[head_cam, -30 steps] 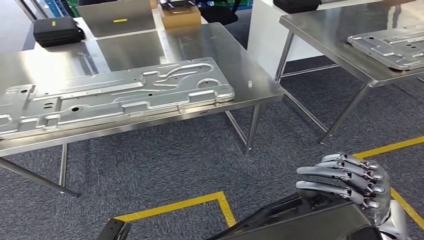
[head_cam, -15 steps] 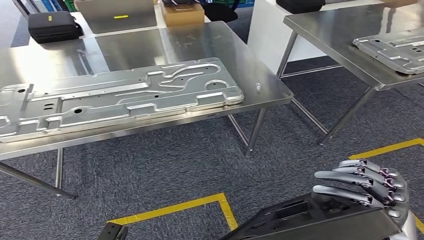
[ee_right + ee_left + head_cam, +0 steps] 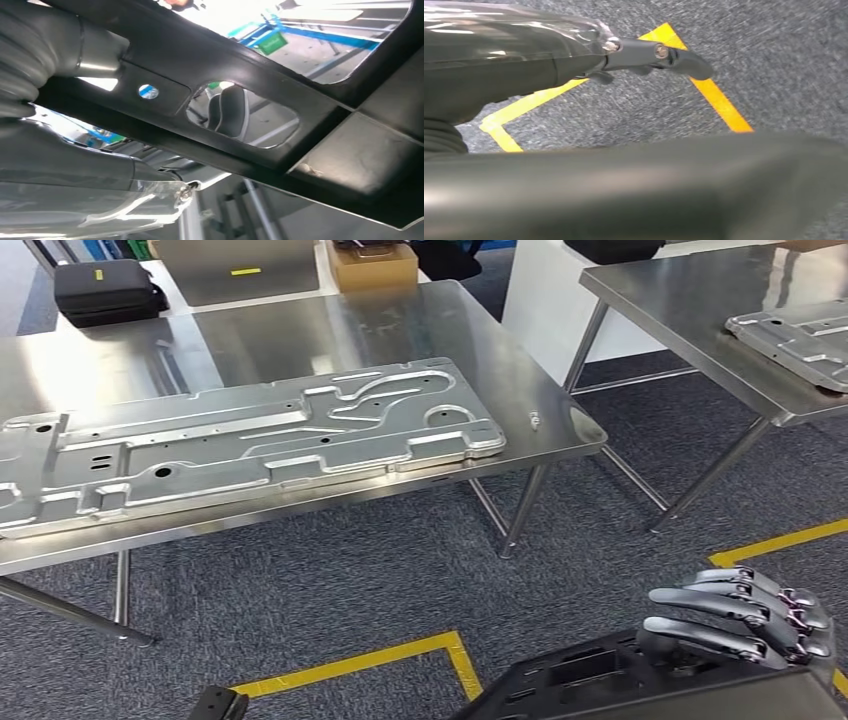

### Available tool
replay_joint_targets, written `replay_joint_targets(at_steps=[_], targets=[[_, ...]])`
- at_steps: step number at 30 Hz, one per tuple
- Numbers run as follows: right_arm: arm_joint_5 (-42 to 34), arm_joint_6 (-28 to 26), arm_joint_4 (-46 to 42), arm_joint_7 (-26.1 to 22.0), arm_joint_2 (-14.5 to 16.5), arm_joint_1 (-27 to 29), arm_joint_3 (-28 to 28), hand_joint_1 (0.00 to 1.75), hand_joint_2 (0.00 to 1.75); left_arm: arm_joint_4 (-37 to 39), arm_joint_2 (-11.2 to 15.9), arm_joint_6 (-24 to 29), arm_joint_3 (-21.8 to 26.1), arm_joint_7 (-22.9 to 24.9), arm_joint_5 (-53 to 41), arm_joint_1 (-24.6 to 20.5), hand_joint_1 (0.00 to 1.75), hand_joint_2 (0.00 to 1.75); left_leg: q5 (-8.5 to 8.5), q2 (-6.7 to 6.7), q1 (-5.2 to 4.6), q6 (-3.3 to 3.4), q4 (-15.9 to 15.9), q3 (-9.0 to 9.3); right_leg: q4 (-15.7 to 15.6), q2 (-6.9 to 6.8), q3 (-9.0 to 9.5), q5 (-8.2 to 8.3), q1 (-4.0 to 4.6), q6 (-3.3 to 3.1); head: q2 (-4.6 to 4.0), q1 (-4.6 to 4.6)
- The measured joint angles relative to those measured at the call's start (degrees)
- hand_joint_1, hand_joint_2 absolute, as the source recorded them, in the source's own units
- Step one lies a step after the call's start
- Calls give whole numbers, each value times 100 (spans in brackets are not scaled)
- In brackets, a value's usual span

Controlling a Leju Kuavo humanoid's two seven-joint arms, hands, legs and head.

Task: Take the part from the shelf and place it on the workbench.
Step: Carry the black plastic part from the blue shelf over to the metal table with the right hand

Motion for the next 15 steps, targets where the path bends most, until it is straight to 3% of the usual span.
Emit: replay_joint_targets(at_steps=[2, 3, 5, 6, 7, 8, 10, 11, 12, 15], targets=[[-19, -32, -22, -1, 15, 35, -25, 175, 175, -1, 14, 4, 1, 9, -9, -24, 0, 0, -131, 4, 5, -78, 198, -72, -83, -20, 87, -20, -58, -34, -1, -7], [-30, -46, -31, -2, 20, 49, -40, 175, 175, -2, 20, 7, 1, 20, -14, -33, 0, 0, -252, 5, 30, -129, 472, -215, -110, -33, 134, -38, -86, -45, -1, -13], [-52, -68, -39, -2, 25, 73, -62, 175, 175, -2, 20, 9, 1, 52, -28, -32, 0, 0, -495, 6, 119, -229, 1238, -687, -125, -47, 200, -93, -119, -38, -2, -19], [-62, -76, -40, -2, 27, 90, -68, 175, 175, -2, 22, 11, 1, 67, -38, -25, 0, 0, -516, 7, 164, -271, 1519, -898, -125, -46, 238, -129, -137, -19, -2, -20], [-72, -81, -40, -2, 29, 109, -71, 175, 175, -2, 25, 13, 1, 78, -47, -16, 0, 0, -416, 9, 202, -306, 1601, -1017, -125, -44, 289, -168, -156, 5, -2, -21], [-80, -86, -40, -2, 31, 124, -72, 175, 175, -2, 28, 13, 1, 83, -56, -12, 0, 0, -202, 11, 232, -336, 1464, -1028, -124, -42, 352, -211, -177, 30, -1, -21], [-91, -98, -40, -2, 35, 144, -74, 175, 175, -1, 33, 13, 1, 88, -65, -7, 0, 0, 340, 20, 271, -376, 796, -838, -132, -40, 492, -302, -216, 88, -1, -21], [-94, -106, -40, -2, 39, 147, -74, 175, 175, 3, 35, 11, 0, 88, -70, -5, 0, 0, 508, 23, 269, -379, 530, -750, -136, -38, 536, -335, -222, 118, -1, -24], [-99, -116, -41, -2, 43, 154, -76, 175, 175, 7, 36, 11, -1, 92, -73, -4, 0, 0, 569, 27, 261, -360, 344, -688, -139, -32, 551, -356, -221, 154, -2, -26], [-105, -137, -46, -2, 51, 171, -80, 175, 175, 14, 43, 13, -1, 102, -77, 2, 0, 0, 468, 25, 235, -233, 220, -651, -178, -23, 543, -373, -218, 272, -1, -33]])
